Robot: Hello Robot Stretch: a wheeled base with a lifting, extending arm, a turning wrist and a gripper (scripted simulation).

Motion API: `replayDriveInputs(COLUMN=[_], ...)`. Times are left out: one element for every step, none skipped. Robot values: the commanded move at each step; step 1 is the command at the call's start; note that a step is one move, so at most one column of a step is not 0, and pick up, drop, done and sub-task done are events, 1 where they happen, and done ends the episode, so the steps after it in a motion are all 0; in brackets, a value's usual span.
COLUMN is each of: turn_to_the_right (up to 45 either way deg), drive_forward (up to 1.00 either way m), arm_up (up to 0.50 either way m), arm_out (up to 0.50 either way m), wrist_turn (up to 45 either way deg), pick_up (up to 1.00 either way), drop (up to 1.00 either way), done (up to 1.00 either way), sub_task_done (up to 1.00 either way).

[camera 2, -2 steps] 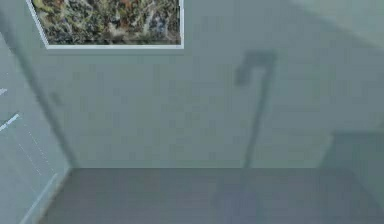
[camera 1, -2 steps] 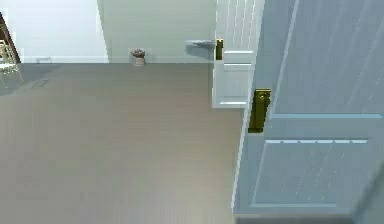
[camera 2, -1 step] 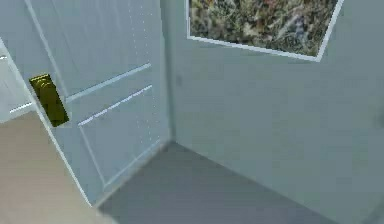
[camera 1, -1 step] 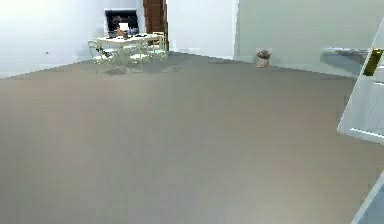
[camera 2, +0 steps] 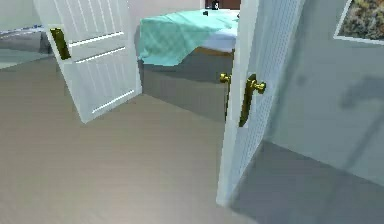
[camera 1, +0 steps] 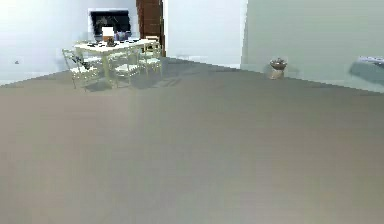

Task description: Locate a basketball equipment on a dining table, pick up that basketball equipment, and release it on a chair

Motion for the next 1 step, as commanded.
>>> replayDriveInputs(turn_to_the_right=[0.0], drive_forward=[1.0], arm_up=[0.0], arm_out=[0.0], wrist_turn=[0.0], pick_up=[0.0], drop=[0.0], done=[0.0], sub_task_done=[0.0])
